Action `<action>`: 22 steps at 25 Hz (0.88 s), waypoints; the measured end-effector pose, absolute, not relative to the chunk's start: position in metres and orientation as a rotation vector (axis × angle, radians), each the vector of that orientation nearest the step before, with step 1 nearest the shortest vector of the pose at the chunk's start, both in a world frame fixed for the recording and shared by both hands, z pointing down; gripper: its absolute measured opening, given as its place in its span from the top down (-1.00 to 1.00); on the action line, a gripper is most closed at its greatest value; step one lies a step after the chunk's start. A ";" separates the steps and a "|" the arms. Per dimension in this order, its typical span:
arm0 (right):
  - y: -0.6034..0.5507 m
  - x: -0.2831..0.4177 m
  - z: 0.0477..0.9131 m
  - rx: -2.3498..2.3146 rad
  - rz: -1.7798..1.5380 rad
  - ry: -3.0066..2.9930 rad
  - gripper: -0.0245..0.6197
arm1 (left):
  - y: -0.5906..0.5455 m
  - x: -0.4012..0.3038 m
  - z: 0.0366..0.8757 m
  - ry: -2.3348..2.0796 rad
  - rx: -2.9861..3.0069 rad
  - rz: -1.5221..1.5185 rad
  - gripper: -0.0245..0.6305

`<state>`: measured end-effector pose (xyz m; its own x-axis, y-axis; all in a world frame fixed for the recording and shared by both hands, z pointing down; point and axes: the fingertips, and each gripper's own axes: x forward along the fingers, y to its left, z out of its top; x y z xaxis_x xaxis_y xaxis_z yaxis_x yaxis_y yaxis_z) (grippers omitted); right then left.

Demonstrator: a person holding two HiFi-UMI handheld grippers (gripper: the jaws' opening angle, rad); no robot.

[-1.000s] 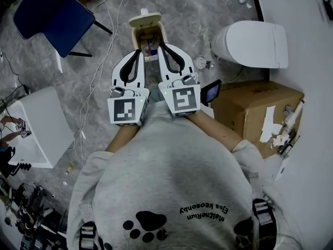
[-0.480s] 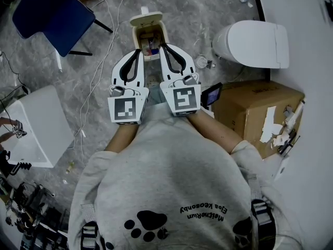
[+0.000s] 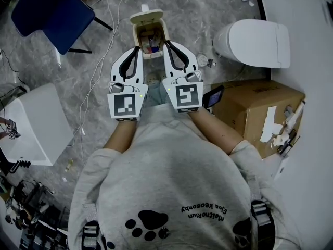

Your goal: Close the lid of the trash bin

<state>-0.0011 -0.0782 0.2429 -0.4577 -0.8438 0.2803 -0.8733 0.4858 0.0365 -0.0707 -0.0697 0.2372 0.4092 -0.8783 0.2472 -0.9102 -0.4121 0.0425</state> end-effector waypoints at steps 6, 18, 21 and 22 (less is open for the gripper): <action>-0.087 0.002 0.249 1.459 0.151 -2.467 0.82 | -0.077 -0.073 0.247 -1.580 2.492 0.361 0.86; -0.106 0.007 0.268 1.431 0.147 -2.461 0.82 | -0.094 -0.070 0.264 -1.604 2.474 0.365 0.86; -0.109 0.009 0.272 1.413 0.138 -2.466 0.82 | -0.098 -0.067 0.266 -1.633 2.486 0.311 0.86; -0.111 0.009 0.273 1.409 0.134 -2.469 0.82 | -0.099 -0.066 0.268 -1.636 2.485 0.313 0.86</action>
<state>0.0093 -0.1109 0.2728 -0.4767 -0.8268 0.2986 -0.8542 0.5159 0.0647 -0.0657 -0.0994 0.2676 0.3836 -0.8878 0.2543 -0.9190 -0.3942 0.0102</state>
